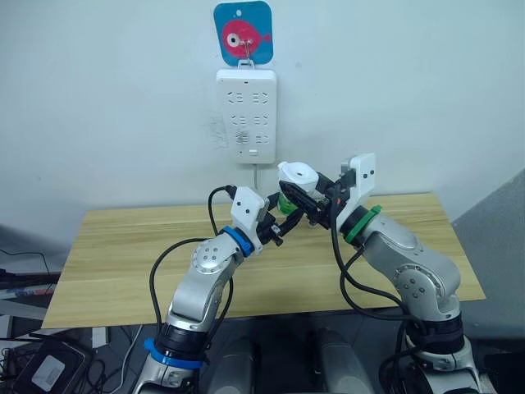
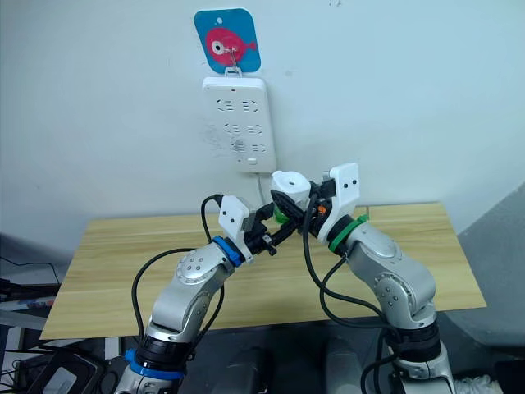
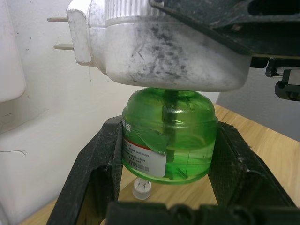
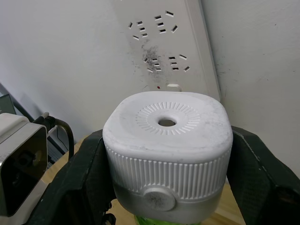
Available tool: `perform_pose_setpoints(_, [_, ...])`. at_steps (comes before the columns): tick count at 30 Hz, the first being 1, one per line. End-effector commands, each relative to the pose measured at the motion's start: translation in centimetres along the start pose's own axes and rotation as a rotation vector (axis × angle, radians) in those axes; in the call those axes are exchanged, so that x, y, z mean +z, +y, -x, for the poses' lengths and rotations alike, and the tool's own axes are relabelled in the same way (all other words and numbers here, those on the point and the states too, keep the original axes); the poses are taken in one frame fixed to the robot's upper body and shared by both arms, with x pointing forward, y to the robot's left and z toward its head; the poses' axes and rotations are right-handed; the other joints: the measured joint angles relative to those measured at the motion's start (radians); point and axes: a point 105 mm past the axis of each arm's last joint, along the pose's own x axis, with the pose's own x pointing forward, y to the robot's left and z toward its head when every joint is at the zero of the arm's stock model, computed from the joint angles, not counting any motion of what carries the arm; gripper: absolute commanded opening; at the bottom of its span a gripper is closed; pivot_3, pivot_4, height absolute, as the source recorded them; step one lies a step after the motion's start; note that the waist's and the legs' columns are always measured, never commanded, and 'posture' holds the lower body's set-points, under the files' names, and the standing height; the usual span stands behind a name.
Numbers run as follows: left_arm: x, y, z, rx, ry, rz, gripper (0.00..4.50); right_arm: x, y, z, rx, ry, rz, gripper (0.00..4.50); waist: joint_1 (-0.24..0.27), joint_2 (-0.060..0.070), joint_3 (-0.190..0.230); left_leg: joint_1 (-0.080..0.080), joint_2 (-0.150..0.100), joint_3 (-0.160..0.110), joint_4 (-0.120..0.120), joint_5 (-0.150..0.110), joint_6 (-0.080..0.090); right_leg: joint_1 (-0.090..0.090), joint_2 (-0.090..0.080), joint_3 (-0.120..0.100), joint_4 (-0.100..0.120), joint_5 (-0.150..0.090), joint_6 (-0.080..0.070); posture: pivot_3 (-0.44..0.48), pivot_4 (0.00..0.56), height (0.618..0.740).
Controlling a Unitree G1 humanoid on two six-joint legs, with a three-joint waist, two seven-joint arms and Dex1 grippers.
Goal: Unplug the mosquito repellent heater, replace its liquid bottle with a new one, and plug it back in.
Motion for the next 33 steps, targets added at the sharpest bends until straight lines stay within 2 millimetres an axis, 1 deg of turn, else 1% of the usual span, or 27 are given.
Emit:
perform_pose_setpoints(1, [1.5,-0.7,0.4,-0.041,-0.067,-0.006,3.18,1.2,0.4,0.4,0.014,-0.045,0.076,3.05,0.000,0.000,0.000,0.000,0.000,0.000,0.000,0.000,0.000,0.000,0.000,0.000,0.000,0.000,0.000,-0.137,0.204,0.740])
perform_pose_setpoints(5, [1.8,0.0,2.1,-0.028,-0.070,0.023,4.37,1.1,-0.4,0.7,-0.030,-0.055,0.156,3.05,0.000,0.000,0.000,0.000,0.000,0.000,0.000,0.000,0.000,0.000,0.000,0.000,0.000,0.000,0.000,-0.133,0.203,0.740])
perform_pose_setpoints(6, [1.9,0.4,2.8,-0.011,-0.068,0.033,4.50,1.0,-0.6,0.8,-0.040,-0.059,0.167,3.05,0.000,0.000,0.000,0.000,0.000,0.000,-0.001,0.000,0.000,-0.001,0.000,0.000,0.000,0.000,0.000,-0.133,0.203,0.740])
perform_pose_setpoints(8, [2.1,1.0,4.0,0.012,-0.059,0.042,4.50,0.9,-0.8,0.9,-0.056,-0.061,0.191,3.05,0.000,0.000,0.000,0.000,0.001,0.000,-0.001,0.000,-0.001,-0.001,0.000,0.001,0.000,0.000,0.000,-0.132,0.205,0.740])
perform_pose_setpoints(10, [1.9,2.7,5.9,0.088,-0.023,0.006,4.50,1.0,-1.6,1.3,-0.101,-0.058,0.274,3.05,0.000,0.000,0.000,0.000,0.002,0.000,-0.001,0.000,-0.001,-0.001,0.000,0.001,0.000,0.000,0.000,-0.121,0.211,0.740])
perform_pose_setpoints(12, [2.1,4.4,7.1,0.152,-0.001,-0.039,4.50,1.2,-2.0,1.5,-0.123,-0.061,0.302,3.05,0.001,0.000,0.000,0.000,0.001,0.000,-0.001,0.000,0.000,-0.001,0.000,0.001,0.000,0.000,0.000,-0.111,0.218,0.740])
perform_pose_setpoints(14, [3.5,7.0,7.7,0.234,-0.027,-0.066,4.50,1.7,-2.7,1.9,-0.166,-0.082,0.299,3.05,0.005,0.000,0.000,0.000,0.001,0.000,-0.001,0.000,0.000,-0.001,0.000,0.000,0.000,0.000,0.000,-0.094,0.226,0.740])
perform_pose_setpoints(15, [4.1,7.9,7.9,0.262,-0.042,-0.071,4.50,1.9,-2.9,2.1,-0.179,-0.090,0.299,3.05,0.009,0.000,0.000,0.000,0.001,-0.001,0.000,0.000,0.000,-0.001,0.000,0.000,0.000,0.000,0.000,-0.094,0.226,0.740])
perform_pose_setpoints(17, [5.4,9.6,7.8,0.278,-0.068,-0.080,4.50,1.9,-3.1,2.2,-0.189,-0.083,0.308,3.05,0.017,0.000,0.000,0.000,0.000,-0.002,0.000,0.000,0.000,0.000,0.001,-0.001,0.000,0.000,0.000,-0.082,0.231,0.740])
perform_pose_setpoints(19, [6.1,10.4,7.4,0.259,-0.083,-0.071,4.50,1.9,-3.1,2.2,-0.180,-0.079,0.311,3.05,0.019,0.000,0.000,0.000,0.000,-0.001,0.000,0.000,0.000,0.000,0.001,-0.001,0.000,0.000,0.000,-0.083,0.235,0.740])
perform_pose_setpoints(22, [6.7,11.0,6.3,0.187,-0.085,-0.058,4.50,2.5,-2.4,1.8,-0.132,-0.097,0.295,3.05,0.018,0.000,0.000,0.000,0.000,-0.001,0.000,0.001,-0.001,0.000,0.001,-0.001,0.000,0.000,0.000,-0.086,0.242,0.740])
perform_pose_setpoints(28, [7.4,12.4,3.8,0.068,-0.080,-0.077,4.50,4.0,-0.2,1.4,-0.013,-0.129,0.276,3.05,0.007,-0.001,0.001,0.000,0.001,-0.002,-0.001,0.001,-0.001,-0.001,0.002,-0.002,0.000,0.000,0.000,-0.109,0.243,0.740])
perform_pose_setpoints(33, [7.5,13.0,2.3,0.007,-0.085,-0.103,4.50,4.4,0.4,1.5,-0.010,-0.130,0.282,3.05,0.002,-0.001,0.000,0.000,0.000,-0.002,-0.002,0.001,-0.002,-0.001,0.002,-0.001,-0.001,0.000,0.000,-0.140,0.222,0.740])
